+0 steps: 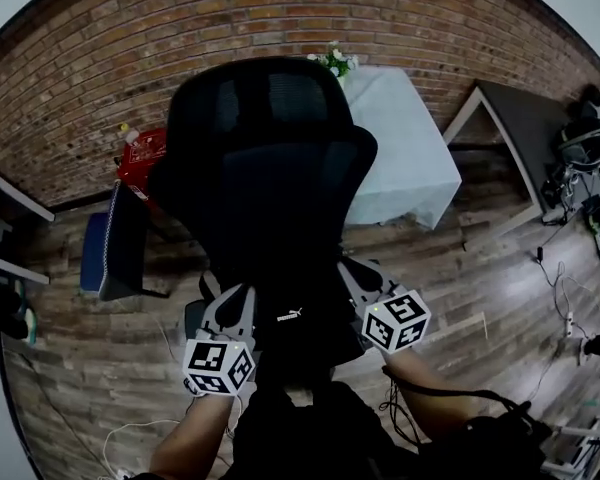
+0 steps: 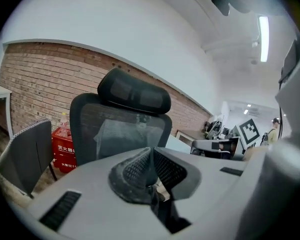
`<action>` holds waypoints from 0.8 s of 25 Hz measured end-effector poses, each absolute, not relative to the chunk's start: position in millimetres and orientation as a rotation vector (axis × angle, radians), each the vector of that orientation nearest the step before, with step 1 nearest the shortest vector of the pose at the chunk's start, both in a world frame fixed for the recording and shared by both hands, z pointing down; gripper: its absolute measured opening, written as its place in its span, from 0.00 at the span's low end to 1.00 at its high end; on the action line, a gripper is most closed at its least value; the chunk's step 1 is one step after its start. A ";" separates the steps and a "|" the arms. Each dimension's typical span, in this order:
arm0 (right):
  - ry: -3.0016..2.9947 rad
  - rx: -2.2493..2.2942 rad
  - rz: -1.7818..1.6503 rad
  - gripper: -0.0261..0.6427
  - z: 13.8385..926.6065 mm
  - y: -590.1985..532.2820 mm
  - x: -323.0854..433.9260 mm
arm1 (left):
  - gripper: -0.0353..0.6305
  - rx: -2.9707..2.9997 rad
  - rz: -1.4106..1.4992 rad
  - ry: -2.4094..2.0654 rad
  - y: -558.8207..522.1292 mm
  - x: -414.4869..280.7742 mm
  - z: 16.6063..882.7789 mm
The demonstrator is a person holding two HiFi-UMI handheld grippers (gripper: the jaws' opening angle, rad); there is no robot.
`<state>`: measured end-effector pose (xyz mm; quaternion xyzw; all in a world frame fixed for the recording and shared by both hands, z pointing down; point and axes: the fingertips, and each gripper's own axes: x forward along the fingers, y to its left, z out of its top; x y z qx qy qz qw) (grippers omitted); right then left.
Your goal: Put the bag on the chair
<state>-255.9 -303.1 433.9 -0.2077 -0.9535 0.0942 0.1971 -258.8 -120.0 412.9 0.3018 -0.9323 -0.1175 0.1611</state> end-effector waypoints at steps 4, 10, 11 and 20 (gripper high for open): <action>-2.713 -0.597 0.262 0.09 403.9 -298.3 -252.8 | 0.07 0.923 -0.439 -2.673 -118.0 -254.9 380.5; -2.758 -0.604 0.259 0.07 366.1 -292.2 -248.5 | 0.07 1.075 -0.490 -2.681 -117.5 -249.0 338.7; -2.762 -0.602 0.257 0.07 361.5 -292.2 -247.9 | 0.07 1.089 -0.494 -2.686 -117.0 -248.4 331.6; -2.836 -0.592 0.198 0.06 320.4 -292.9 -244.5 | 0.07 1.227 -0.484 -2.697 -117.4 -239.7 290.0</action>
